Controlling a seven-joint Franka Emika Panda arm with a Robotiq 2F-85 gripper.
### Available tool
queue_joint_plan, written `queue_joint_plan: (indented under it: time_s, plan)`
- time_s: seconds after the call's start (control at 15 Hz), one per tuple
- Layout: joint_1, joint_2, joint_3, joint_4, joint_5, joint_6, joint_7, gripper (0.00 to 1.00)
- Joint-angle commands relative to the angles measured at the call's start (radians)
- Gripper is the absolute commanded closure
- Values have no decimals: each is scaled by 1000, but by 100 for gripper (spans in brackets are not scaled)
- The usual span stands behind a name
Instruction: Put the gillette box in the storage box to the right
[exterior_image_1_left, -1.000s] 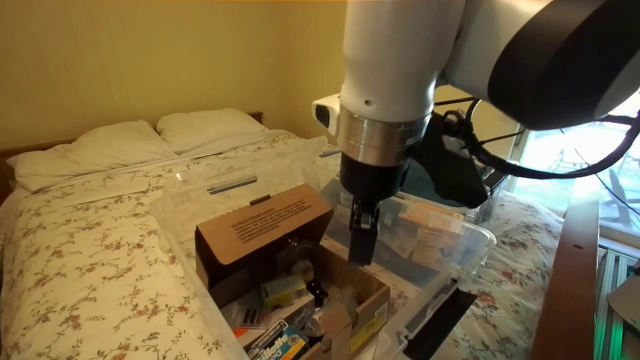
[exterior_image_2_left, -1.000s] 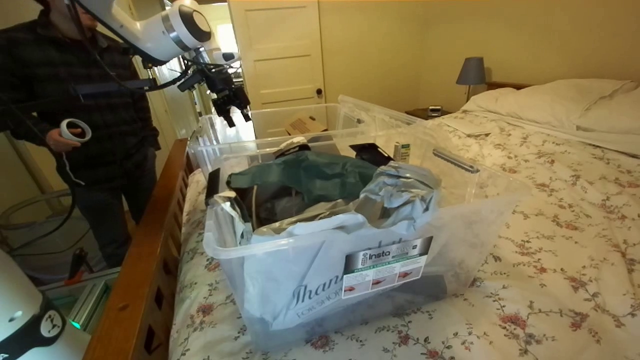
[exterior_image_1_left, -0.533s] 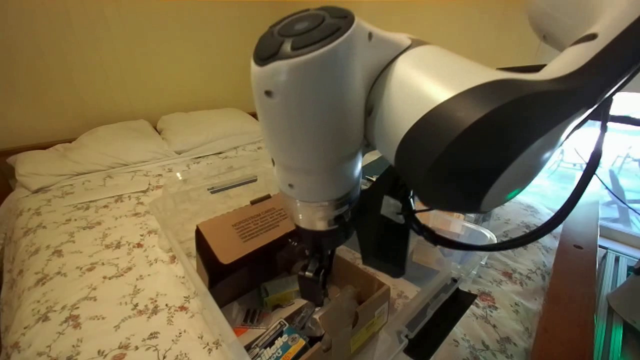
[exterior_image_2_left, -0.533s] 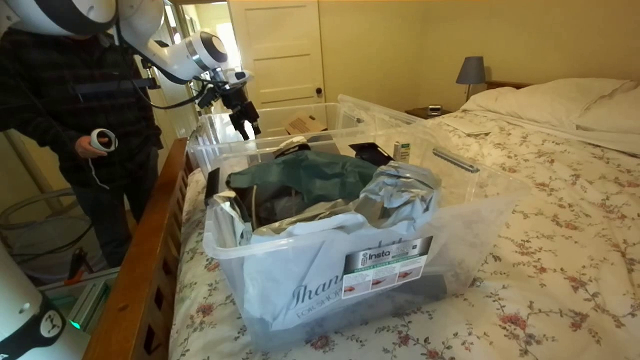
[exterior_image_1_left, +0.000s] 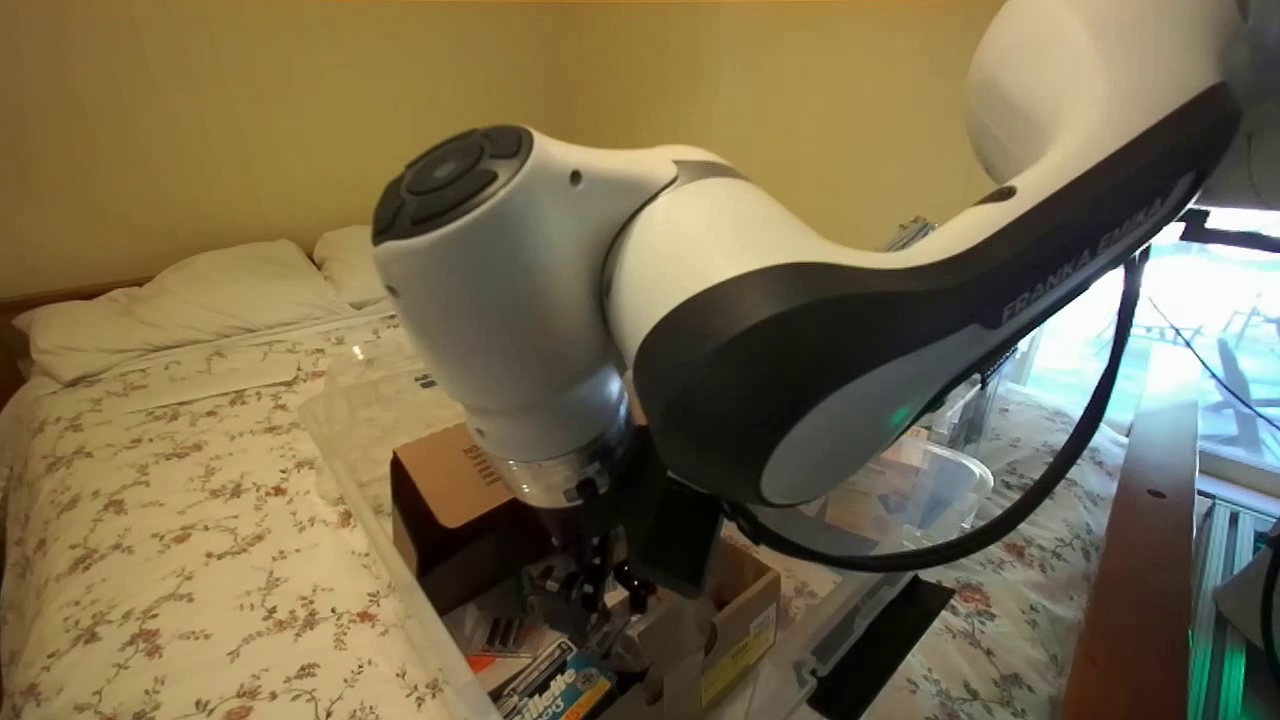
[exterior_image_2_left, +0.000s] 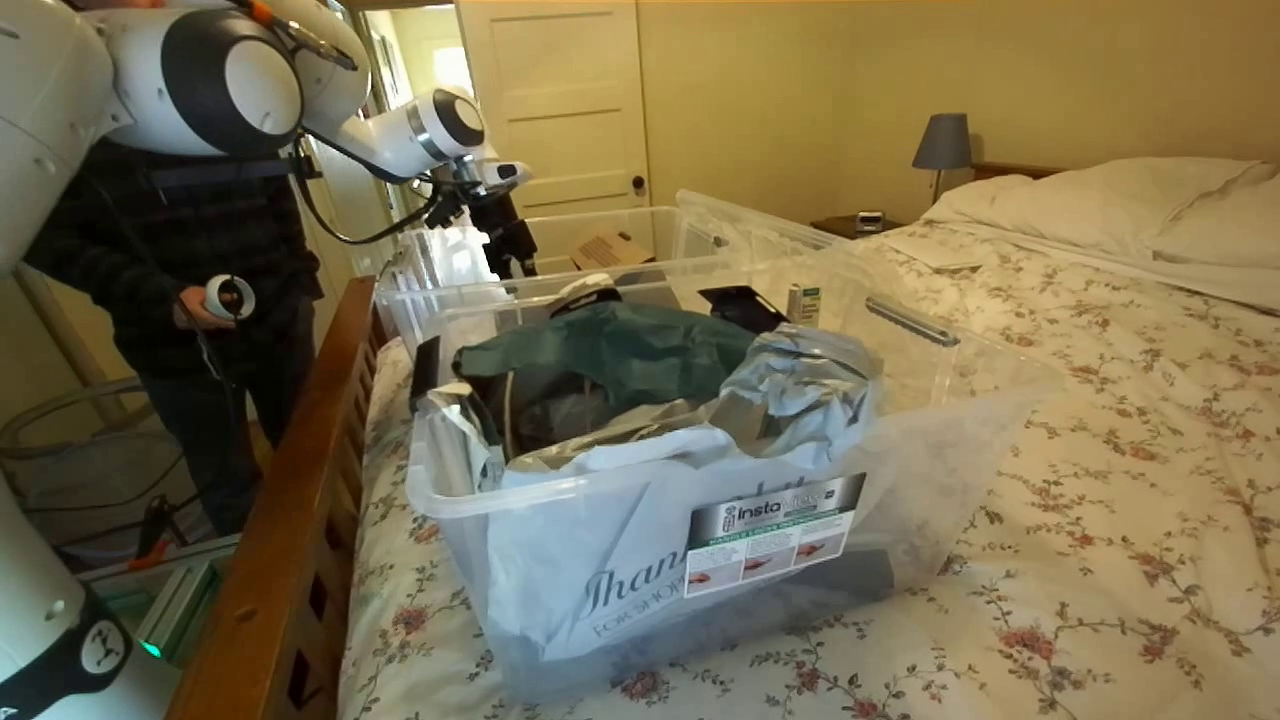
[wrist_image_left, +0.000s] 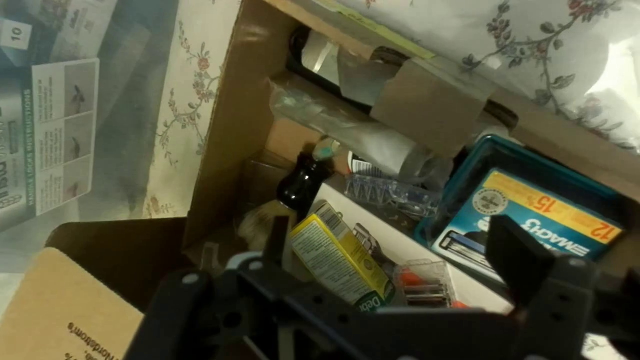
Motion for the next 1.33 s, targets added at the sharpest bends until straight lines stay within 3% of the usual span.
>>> queue_joint_plan:
  time_s: [0.0,0.33,0.4,0.6,0.67,0.73,0.8,1.0,1.27]
  plan:
    - [10,142,2,238,46,-121,-41,0]
    - [5,263,29,413,97,-206,-52,0]
    - [21,261,-9,412,168,-206,-76,0]
    - [6,315,13,500,289,-126,-103,0]
    - [-20,314,59,493,293,-102,-63,0]
    - [-16,308,46,495,291,-98,-61,0]
    - [-4,270,29,420,256,-105,-70,0]
    - [-5,271,28,423,256,-103,-70,0]
    - [-60,293,14,411,299,-95,107,0]
